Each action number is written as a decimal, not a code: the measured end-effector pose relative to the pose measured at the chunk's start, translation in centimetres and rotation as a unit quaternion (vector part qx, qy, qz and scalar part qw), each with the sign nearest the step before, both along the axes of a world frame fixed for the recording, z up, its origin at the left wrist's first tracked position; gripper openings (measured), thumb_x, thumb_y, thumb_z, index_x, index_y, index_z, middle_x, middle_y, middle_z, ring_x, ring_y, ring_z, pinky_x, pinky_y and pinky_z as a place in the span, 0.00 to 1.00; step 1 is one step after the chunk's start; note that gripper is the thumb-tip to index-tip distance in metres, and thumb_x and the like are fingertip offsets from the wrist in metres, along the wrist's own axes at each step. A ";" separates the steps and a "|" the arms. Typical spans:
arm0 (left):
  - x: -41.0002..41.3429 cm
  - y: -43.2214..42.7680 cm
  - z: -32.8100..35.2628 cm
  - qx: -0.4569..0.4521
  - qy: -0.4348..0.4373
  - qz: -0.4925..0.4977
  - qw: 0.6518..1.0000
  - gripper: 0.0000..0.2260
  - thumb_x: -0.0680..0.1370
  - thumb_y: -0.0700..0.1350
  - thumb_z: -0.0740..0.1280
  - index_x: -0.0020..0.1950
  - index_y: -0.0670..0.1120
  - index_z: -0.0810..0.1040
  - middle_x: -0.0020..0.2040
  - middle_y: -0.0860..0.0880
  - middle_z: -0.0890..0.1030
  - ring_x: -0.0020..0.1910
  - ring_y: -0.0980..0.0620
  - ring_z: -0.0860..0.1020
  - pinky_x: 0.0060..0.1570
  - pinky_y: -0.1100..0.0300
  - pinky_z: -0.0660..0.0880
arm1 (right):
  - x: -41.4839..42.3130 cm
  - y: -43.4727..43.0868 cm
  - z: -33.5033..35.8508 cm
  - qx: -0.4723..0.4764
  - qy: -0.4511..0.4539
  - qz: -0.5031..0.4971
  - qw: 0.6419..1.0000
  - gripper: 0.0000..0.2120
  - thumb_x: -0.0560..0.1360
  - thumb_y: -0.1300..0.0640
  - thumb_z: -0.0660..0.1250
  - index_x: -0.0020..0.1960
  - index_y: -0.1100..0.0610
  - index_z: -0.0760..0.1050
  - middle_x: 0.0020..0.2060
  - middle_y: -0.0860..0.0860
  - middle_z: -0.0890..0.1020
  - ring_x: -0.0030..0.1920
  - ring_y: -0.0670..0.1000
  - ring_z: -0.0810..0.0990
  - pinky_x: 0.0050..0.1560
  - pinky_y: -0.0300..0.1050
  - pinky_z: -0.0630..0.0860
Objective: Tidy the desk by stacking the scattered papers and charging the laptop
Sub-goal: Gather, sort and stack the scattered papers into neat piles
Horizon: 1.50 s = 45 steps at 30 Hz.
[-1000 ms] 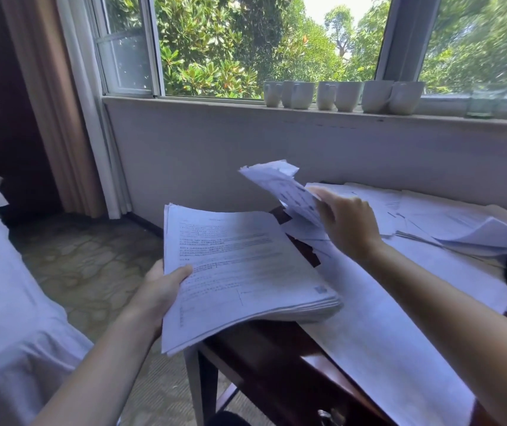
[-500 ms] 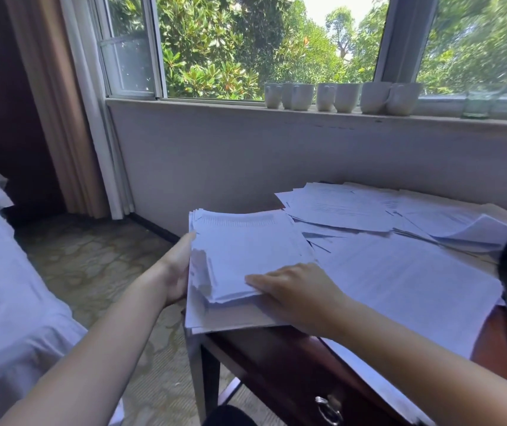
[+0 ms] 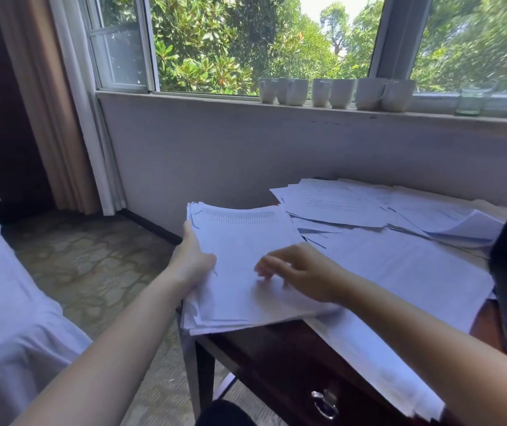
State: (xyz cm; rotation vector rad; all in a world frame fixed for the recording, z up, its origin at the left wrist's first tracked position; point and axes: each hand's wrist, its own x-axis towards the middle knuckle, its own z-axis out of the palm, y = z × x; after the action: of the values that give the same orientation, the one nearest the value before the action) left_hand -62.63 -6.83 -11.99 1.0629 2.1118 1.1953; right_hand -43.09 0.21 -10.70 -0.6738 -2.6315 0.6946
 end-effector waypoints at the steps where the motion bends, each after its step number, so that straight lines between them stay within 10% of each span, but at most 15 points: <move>1: 0.0 0.2 -0.7 -0.003 0.039 0.003 0.999 0.24 0.75 0.36 0.59 0.69 0.48 0.58 0.56 0.42 0.74 0.55 0.41 0.73 0.50 0.53 0.72 | 0.0 1.0 0.0 -0.008 0.026 -0.027 0.999 0.15 0.80 0.51 0.58 0.50 0.56 0.81 0.42 0.49 0.84 0.44 0.52 0.81 0.48 0.51 0.77; 8: 1.8 0.6 -3.1 -0.066 0.204 0.055 0.975 0.21 0.78 0.42 0.55 0.71 0.44 0.59 0.62 0.37 0.67 0.60 0.38 0.66 0.63 0.46 0.66 | 0.4 9.8 -1.1 0.063 0.016 -0.242 0.968 0.09 0.76 0.58 0.62 0.51 0.56 0.80 0.52 0.51 0.82 0.54 0.54 0.78 0.53 0.47 0.74; 16: 2.3 0.6 -3.3 -0.091 0.257 0.087 0.958 0.25 0.80 0.44 0.54 0.77 0.48 0.53 0.70 0.41 0.63 0.69 0.41 0.60 0.71 0.50 0.51 | -0.7 15.2 -1.0 0.114 -0.158 -0.319 0.927 0.24 0.76 0.50 0.62 0.70 0.55 0.65 0.67 0.55 0.70 0.67 0.58 0.67 0.59 0.48 0.66; 22: 2.2 0.7 -3.5 -0.080 0.245 0.098 0.961 0.25 0.80 0.44 0.55 0.77 0.50 0.54 0.71 0.43 0.63 0.71 0.43 0.59 0.73 0.49 0.48 | -1.6 16.0 -1.8 0.131 -0.173 -0.357 0.908 0.06 0.75 0.55 0.58 0.45 0.56 0.70 0.49 0.55 0.79 0.47 0.58 0.73 0.38 0.44 0.63; 27: 2.2 0.5 -3.7 -0.063 0.237 0.095 0.965 0.25 0.80 0.45 0.54 0.77 0.50 0.53 0.73 0.43 0.62 0.75 0.46 0.54 0.73 0.48 0.45 | -1.4 16.4 -1.1 0.222 -0.223 -0.341 0.886 0.09 0.76 0.61 0.56 0.38 0.58 0.68 0.48 0.57 0.80 0.42 0.56 0.68 0.39 0.42 0.63; 34: 2.2 0.7 -3.8 -0.062 0.214 0.089 0.971 0.24 0.81 0.45 0.53 0.77 0.50 0.54 0.73 0.42 0.62 0.75 0.45 0.53 0.72 0.44 0.49 | -1.2 16.5 0.6 0.213 -0.268 -0.322 0.883 0.21 0.73 0.39 0.62 0.35 0.56 0.67 0.32 0.50 0.68 0.43 0.56 0.69 0.35 0.43 0.63; 40: 2.4 0.3 -3.7 -0.053 0.193 0.094 0.975 0.24 0.81 0.45 0.53 0.77 0.51 0.54 0.73 0.44 0.61 0.76 0.47 0.51 0.70 0.43 0.52 | -2.6 16.8 0.5 0.285 -0.308 -0.295 0.858 0.06 0.75 0.59 0.60 0.42 0.59 0.74 0.46 0.53 0.79 0.44 0.55 0.70 0.37 0.40 0.65; 45: 2.6 0.2 -3.6 -0.050 0.180 0.094 0.978 0.24 0.81 0.45 0.53 0.77 0.51 0.54 0.73 0.45 0.60 0.76 0.48 0.50 0.70 0.43 0.52 | -2.1 17.5 0.1 0.297 -0.318 -0.319 0.842 0.14 0.72 0.69 0.61 0.54 0.60 0.76 0.53 0.55 0.79 0.55 0.57 0.76 0.42 0.41 0.67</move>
State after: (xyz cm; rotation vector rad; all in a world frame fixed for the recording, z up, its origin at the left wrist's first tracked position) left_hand -60.04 -6.60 -15.55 1.1203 2.5710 1.0243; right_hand -45.22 17.71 -10.59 -1.6445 -2.6139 -0.6225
